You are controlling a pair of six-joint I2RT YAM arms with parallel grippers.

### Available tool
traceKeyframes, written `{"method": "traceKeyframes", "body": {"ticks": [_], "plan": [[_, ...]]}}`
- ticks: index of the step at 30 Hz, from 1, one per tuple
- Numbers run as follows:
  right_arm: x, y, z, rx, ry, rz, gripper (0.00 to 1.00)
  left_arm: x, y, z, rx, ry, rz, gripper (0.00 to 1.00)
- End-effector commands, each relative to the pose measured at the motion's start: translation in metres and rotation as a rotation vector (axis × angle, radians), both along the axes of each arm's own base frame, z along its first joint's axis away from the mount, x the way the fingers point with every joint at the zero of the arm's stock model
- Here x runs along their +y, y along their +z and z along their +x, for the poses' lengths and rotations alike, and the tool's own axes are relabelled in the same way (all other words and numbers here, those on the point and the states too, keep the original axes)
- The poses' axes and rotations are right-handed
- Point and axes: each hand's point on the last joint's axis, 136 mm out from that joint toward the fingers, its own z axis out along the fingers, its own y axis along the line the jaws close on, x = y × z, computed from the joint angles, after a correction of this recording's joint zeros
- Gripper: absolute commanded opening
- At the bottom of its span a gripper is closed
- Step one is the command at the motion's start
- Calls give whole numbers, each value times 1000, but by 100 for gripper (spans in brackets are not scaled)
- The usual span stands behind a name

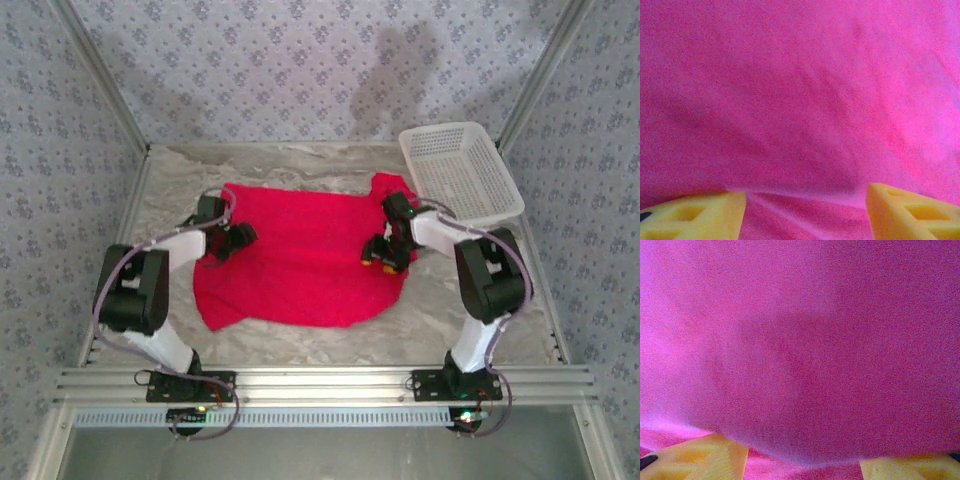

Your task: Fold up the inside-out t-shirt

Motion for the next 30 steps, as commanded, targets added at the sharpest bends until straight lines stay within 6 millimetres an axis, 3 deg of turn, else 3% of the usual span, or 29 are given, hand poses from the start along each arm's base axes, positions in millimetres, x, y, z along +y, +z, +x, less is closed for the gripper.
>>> {"method": "traceKeyframes", "body": {"ticks": [1, 4, 6, 9, 13, 16, 18, 22, 26, 30], "plan": [[-9, -8, 63, -79, -12, -45, 59, 31, -8, 41, -8, 30, 103, 63], [-8, 22, 87, -116, 2, -39, 57, 37, 6, 61, -14, 24, 127, 60], [-8, 47, 84, -155, 31, -46, 58, 28, 30, 61, -64, 0, 141, 60], [-8, 69, 56, -184, 85, -60, 58, 8, 66, 43, -141, -69, 211, 60], [-8, 61, 6, -163, 104, -33, 58, -51, 87, 0, -253, -255, 190, 59], [-11, 44, -21, -132, 80, -8, 59, -107, 87, -38, -352, -433, 114, 61], [-13, 38, -20, -148, 51, 8, 60, -138, 87, -58, -404, -512, 60, 63], [-10, 27, -15, -129, 24, 46, 61, -195, 83, -97, -543, -705, 29, 79], [-12, 16, -6, -120, 2, 40, 58, -225, 62, -114, -564, -855, 108, 85], [-13, 16, 1, -122, -15, 55, 29, -233, 35, -104, -529, -898, 200, 86]]}}
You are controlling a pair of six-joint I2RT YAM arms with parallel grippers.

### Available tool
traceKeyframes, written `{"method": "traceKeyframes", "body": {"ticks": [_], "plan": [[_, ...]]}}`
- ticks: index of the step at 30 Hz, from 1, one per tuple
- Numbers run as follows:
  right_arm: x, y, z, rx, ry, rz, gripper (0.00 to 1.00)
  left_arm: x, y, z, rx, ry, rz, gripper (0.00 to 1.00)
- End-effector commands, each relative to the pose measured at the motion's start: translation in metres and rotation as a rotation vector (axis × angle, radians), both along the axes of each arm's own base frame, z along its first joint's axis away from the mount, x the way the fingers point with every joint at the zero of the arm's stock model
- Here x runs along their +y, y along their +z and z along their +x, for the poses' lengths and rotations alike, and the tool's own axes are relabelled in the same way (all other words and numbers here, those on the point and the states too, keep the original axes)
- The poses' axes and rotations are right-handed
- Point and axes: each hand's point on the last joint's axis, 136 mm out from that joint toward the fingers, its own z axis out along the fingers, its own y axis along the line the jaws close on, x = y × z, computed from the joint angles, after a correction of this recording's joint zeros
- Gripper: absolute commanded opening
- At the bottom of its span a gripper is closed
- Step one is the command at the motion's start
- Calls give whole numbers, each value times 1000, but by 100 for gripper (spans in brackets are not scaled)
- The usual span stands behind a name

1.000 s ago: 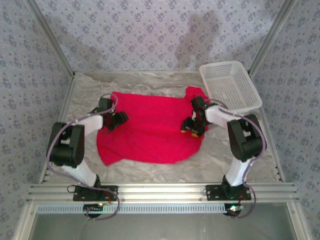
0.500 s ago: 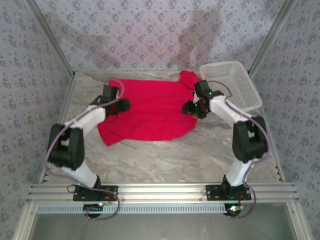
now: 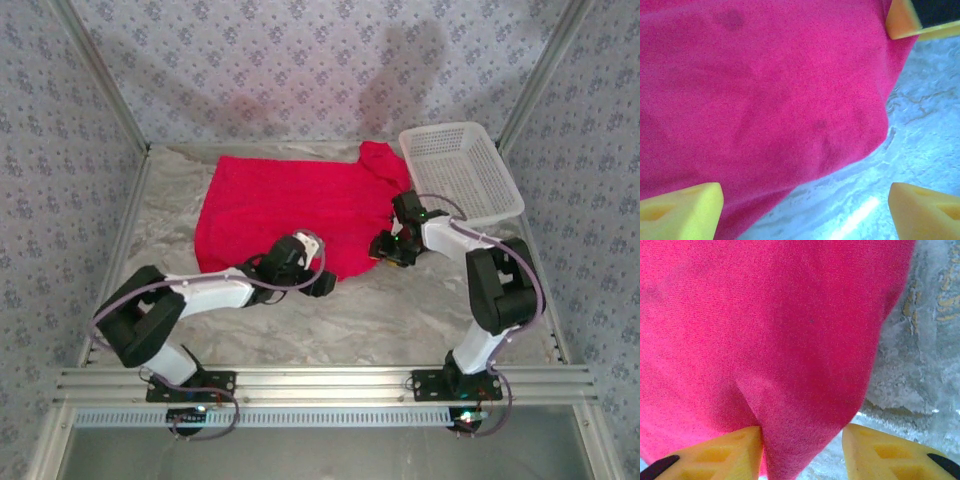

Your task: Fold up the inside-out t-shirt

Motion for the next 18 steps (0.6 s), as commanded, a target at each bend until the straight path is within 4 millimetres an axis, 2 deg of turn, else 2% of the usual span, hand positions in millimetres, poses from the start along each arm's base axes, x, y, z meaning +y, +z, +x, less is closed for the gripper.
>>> {"method": "traceKeyframes", "body": {"ticks": [1, 3, 6, 7, 10, 12, 15, 17, 18], "plan": [[3, 7, 13, -22, -26, 38, 21, -13, -1, 28, -104, -13, 60, 86], [5, 10, 15, -24, -23, 42, 9, -13, -16, 35, -87, -2, 116, 84], [5, 15, 15, -31, -19, 49, 0, -14, -32, 42, -65, 8, 172, 77], [6, 15, 15, -29, -16, 50, 0, -14, -34, 43, -58, 14, 181, 70], [7, 20, 10, -26, 1, 52, 0, -16, -35, 44, -20, 8, 188, 22], [6, 25, 4, -24, 15, 48, 0, -13, -31, 43, 0, 12, 194, 1], [2, 41, -12, -32, 51, 32, 0, -2, -10, 36, 42, 27, 208, 0], [-4, 52, -29, -22, 72, 10, 0, 8, 14, 27, 60, 30, 221, 0], [-7, 62, -38, -27, 86, 2, 0, 11, 35, 22, 55, 27, 207, 0]]}}
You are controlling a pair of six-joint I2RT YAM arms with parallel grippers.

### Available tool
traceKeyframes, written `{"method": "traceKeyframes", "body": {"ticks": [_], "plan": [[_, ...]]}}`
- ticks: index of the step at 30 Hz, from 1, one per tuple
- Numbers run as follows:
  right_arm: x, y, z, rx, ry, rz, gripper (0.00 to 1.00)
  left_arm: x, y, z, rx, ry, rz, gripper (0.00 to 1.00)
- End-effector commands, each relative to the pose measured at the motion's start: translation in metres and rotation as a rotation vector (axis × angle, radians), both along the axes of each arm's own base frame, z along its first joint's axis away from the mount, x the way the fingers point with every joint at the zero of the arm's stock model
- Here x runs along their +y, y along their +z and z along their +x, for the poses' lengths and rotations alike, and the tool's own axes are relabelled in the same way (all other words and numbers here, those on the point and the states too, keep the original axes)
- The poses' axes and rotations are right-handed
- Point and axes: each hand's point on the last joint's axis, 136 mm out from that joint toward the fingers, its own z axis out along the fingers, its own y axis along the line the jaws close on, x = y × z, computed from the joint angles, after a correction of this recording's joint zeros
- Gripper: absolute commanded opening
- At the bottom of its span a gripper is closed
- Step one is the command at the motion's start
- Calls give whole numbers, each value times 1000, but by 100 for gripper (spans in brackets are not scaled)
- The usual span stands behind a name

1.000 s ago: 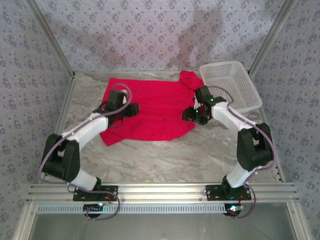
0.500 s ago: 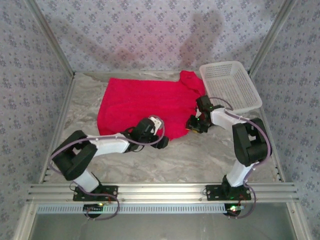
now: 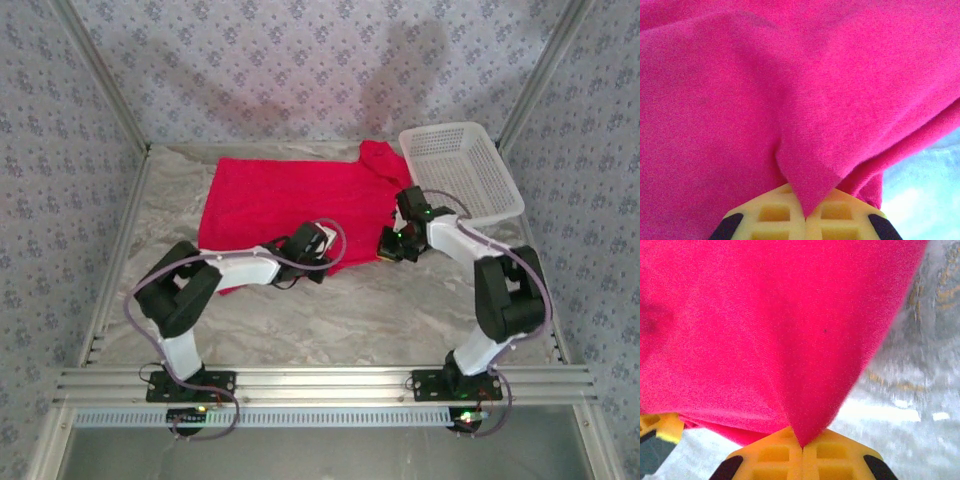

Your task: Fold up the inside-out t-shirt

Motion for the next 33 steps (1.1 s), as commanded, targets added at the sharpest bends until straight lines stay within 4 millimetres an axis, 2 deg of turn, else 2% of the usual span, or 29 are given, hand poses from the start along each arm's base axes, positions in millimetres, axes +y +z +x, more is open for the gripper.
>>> {"method": "traceKeyframes", "body": {"ticks": [1, 5, 8, 10, 12, 13, 14, 15, 16, 19, 22, 23, 24, 25, 26, 27, 29, 33], "plan": [[-12, 34, -39, 4, 66, -43, 0, 20, 67, -18, 24, 7, -3, 0], [-18, 77, -69, -40, 75, -25, 0, 31, 125, -41, 12, -31, -68, 0], [-15, 111, -76, -95, 46, 35, 0, 28, 155, -53, -6, -67, -161, 0], [-12, 128, -69, -143, 38, 56, 0, 22, 164, -54, -12, -94, -204, 0], [-12, 131, -53, -165, 23, 48, 0, 17, 156, -50, 4, -112, -215, 0], [-11, 125, -45, -160, 20, 40, 0, 13, 149, -49, 23, -125, -213, 0], [-9, 131, -28, -187, 14, 43, 0, 8, 138, -46, 45, -140, -203, 0], [-9, 121, -14, -174, 5, 28, 0, 5, 121, -41, 73, -144, -183, 0], [-8, 110, 0, -161, 6, 14, 0, 4, 110, -36, 89, -143, -166, 0], [-14, 66, 34, -91, 18, -75, 0, 6, 54, -20, 207, -130, -51, 0], [-17, 26, 59, -11, 35, -124, 0, 9, 24, -8, 271, -114, 45, 6], [-17, 17, 65, 10, 40, -126, 9, 8, 21, -6, 274, -113, 56, 11], [-16, 9, 69, 29, 48, -123, 22, 6, 21, -3, 265, -108, 55, 23], [-15, 5, 70, 42, 49, -123, 32, 5, 25, -1, 247, -102, 52, 29], [-15, 5, 71, 40, 50, -121, 38, 4, 29, 1, 229, -99, 47, 35], [-14, 7, 68, 35, 52, -117, 43, 3, 35, 2, 205, -95, 43, 41], [-16, 14, 59, 26, 38, -112, 49, 4, 46, 5, 159, -83, 37, 48], [-22, 26, 31, 4, 10, -103, 55, 0, 70, 7, 87, -95, -13, 57]]}}
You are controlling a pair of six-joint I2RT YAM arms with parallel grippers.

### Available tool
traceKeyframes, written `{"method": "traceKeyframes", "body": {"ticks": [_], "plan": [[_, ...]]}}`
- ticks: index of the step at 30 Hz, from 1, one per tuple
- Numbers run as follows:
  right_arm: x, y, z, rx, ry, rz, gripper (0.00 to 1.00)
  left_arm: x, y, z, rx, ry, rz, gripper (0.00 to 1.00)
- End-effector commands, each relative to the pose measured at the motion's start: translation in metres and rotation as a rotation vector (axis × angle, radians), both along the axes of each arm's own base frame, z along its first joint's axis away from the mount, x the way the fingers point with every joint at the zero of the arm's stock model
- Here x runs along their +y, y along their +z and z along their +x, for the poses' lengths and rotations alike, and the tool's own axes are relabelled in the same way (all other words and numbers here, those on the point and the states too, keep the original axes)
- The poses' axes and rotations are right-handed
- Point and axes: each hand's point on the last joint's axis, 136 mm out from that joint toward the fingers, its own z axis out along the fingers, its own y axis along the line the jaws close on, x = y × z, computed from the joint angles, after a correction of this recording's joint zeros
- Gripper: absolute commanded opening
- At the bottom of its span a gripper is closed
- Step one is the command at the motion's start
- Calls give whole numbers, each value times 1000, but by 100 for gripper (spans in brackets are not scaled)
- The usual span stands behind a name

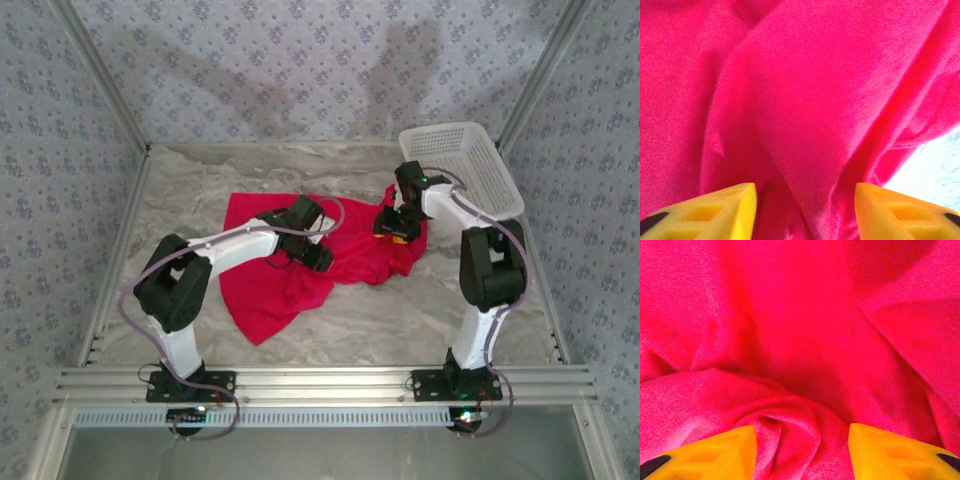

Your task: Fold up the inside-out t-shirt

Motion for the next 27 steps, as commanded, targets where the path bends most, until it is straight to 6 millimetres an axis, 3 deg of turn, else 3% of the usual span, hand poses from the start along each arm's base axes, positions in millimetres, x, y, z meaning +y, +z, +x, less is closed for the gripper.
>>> {"method": "traceKeyframes", "body": {"ticks": [1, 6, 10, 12, 16, 19, 20, 21, 27], "plan": [[-3, 21, -26, -39, -22, 16, 56, -10, 41, 5, -113, -27, -76, 61], [23, 13, -59, -22, -27, 157, 57, -37, 41, -3, -108, -143, -128, 62], [35, -4, -68, -4, -44, 198, 57, -46, 25, -5, -76, -177, -95, 62], [36, -14, -68, 15, -49, 193, 52, -47, 24, -3, -75, -176, -94, 62], [24, -27, -66, 27, -67, 140, 0, -53, 21, 1, -80, -179, -103, 62], [15, -17, -71, 7, -59, 121, 0, -61, 19, 4, -63, -189, -105, 63], [12, -12, -75, -8, -52, 114, 0, -64, 18, 4, -58, -195, -108, 73], [11, -9, -77, -15, -49, 111, 0, -68, 18, 5, -55, -204, -110, 75], [11, -3, -87, -20, -36, 136, 0, -87, 7, 3, -41, -254, -105, 77]]}}
